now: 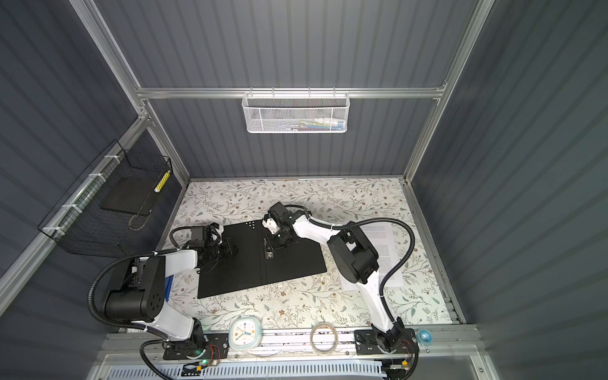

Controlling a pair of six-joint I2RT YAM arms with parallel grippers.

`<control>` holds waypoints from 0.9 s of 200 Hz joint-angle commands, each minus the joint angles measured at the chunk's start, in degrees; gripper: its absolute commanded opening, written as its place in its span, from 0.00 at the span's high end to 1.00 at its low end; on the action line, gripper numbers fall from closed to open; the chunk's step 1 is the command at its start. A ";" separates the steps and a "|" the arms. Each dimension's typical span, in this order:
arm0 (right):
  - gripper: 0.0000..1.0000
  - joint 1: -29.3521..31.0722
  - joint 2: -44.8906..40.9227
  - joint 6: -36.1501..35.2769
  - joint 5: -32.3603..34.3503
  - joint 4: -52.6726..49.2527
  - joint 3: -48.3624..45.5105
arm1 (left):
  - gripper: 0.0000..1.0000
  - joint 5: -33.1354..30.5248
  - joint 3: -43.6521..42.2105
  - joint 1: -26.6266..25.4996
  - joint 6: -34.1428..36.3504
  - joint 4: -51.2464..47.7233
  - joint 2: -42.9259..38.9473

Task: Put the files into the folder

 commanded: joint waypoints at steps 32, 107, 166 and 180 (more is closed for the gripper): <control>0.74 0.31 0.86 -1.74 -1.86 0.22 0.14 | 1.00 -3.17 -2.01 -0.25 0.40 -6.29 1.77; 0.78 0.66 2.34 -1.92 -1.68 0.65 0.11 | 1.00 -3.08 -1.69 -0.20 0.50 -6.42 2.21; 0.81 0.93 2.43 -2.01 -1.11 0.45 -0.53 | 1.00 -2.92 -1.46 -0.21 0.48 -6.48 2.56; 0.82 1.08 2.82 -2.01 -1.15 0.50 -0.23 | 1.00 -2.90 -1.57 -0.25 0.50 -6.42 2.40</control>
